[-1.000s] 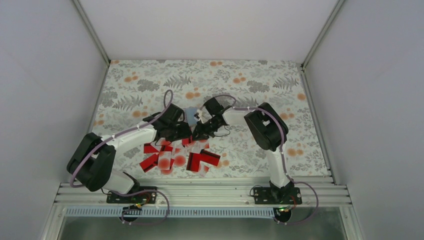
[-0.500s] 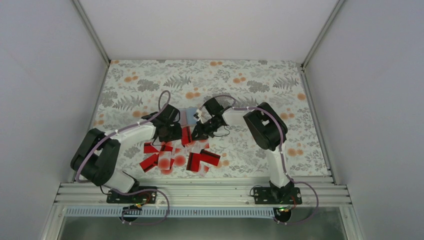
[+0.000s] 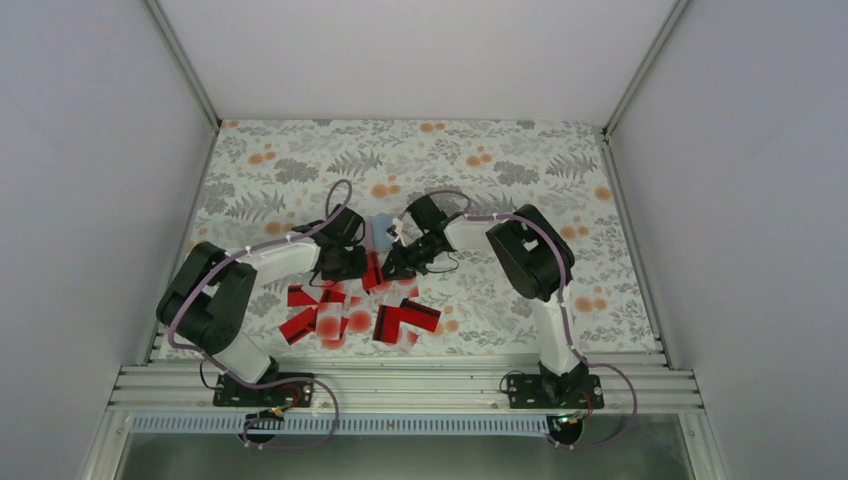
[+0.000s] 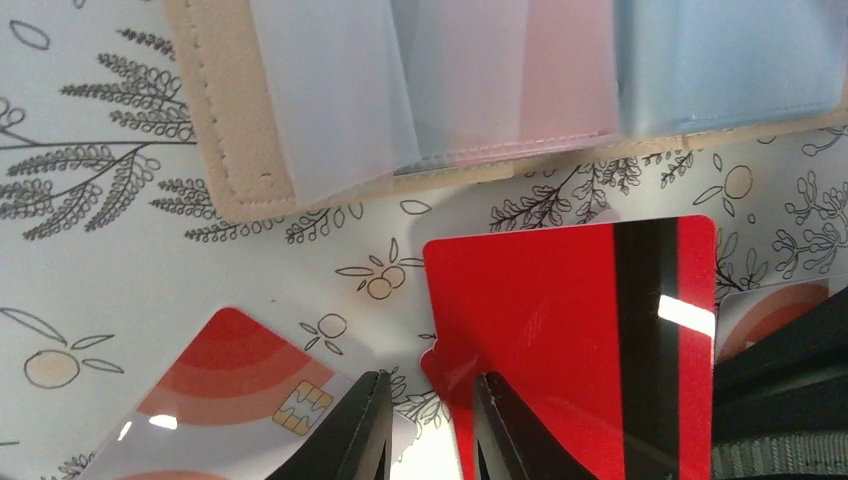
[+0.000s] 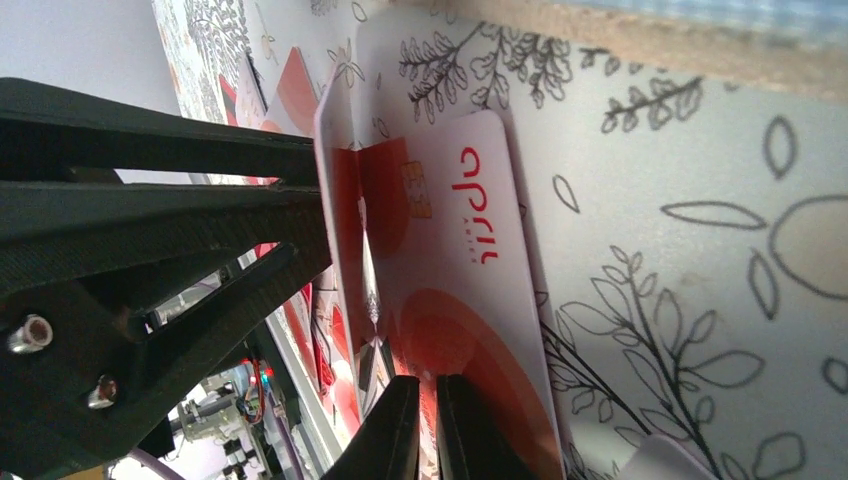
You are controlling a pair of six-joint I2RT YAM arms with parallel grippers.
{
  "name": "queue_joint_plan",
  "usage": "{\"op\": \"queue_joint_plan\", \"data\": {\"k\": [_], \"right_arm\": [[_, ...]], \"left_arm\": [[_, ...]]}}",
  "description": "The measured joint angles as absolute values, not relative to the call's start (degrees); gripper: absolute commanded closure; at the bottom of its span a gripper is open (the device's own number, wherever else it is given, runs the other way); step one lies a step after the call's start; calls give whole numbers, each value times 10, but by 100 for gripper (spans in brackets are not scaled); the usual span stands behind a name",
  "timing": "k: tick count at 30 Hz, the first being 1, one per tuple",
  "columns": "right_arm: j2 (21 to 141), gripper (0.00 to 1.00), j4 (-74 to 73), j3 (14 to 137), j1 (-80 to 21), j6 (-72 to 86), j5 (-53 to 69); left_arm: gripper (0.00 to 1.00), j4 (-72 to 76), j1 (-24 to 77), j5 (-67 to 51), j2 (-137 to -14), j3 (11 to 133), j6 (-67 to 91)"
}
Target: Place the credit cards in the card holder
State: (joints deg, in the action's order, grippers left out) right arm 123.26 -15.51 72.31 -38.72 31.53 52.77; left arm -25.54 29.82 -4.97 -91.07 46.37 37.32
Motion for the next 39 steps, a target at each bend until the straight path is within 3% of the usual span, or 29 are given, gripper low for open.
{"op": "queue_joint_plan", "data": {"k": [16, 31, 39], "right_arm": [[1227, 79, -132, 716, -387, 313, 536], [1196, 78, -74, 694, -386, 345, 530], [1175, 71, -77, 693, -382, 355, 522]], "left_arm": [[83, -241, 293, -59, -928, 474, 342], [83, -203, 294, -77, -939, 474, 334], [84, -201, 294, -78, -940, 474, 334]]}}
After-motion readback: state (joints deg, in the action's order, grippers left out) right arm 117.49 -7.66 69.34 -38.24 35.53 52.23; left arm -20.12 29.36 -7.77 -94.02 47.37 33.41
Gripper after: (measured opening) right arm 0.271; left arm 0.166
